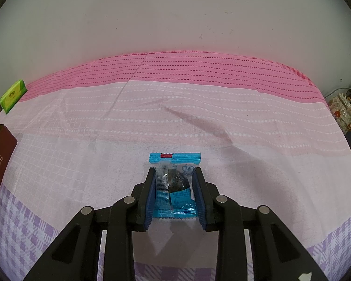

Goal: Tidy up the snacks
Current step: 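Carry the blue-ended candy into the gold tin and open the left tool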

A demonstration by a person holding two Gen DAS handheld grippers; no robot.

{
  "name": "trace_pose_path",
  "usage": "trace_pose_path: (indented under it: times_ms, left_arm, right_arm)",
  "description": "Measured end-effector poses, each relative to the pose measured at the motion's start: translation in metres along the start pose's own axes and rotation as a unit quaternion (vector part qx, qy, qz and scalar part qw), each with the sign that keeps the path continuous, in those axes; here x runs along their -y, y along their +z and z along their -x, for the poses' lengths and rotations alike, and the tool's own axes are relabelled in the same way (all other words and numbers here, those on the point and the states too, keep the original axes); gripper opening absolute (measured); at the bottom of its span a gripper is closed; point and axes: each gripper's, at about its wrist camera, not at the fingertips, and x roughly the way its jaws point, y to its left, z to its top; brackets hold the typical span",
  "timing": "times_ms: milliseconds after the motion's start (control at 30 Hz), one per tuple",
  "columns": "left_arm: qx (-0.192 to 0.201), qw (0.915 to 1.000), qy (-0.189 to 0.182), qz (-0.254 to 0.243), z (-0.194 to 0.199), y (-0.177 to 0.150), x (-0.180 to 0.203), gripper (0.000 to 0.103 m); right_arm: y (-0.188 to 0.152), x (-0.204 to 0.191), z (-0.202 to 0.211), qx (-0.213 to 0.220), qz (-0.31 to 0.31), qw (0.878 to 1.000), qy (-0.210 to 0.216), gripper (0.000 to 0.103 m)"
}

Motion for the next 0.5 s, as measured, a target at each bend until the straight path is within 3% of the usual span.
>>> trace_pose_path:
  times_ms: [500]
  left_arm:
    - [-0.004,0.9997,0.024,0.000,-0.014,0.001,-0.016,0.042]
  right_arm:
    - [0.000,0.000,0.000,0.000,0.002,1.000,-0.002,0.028]
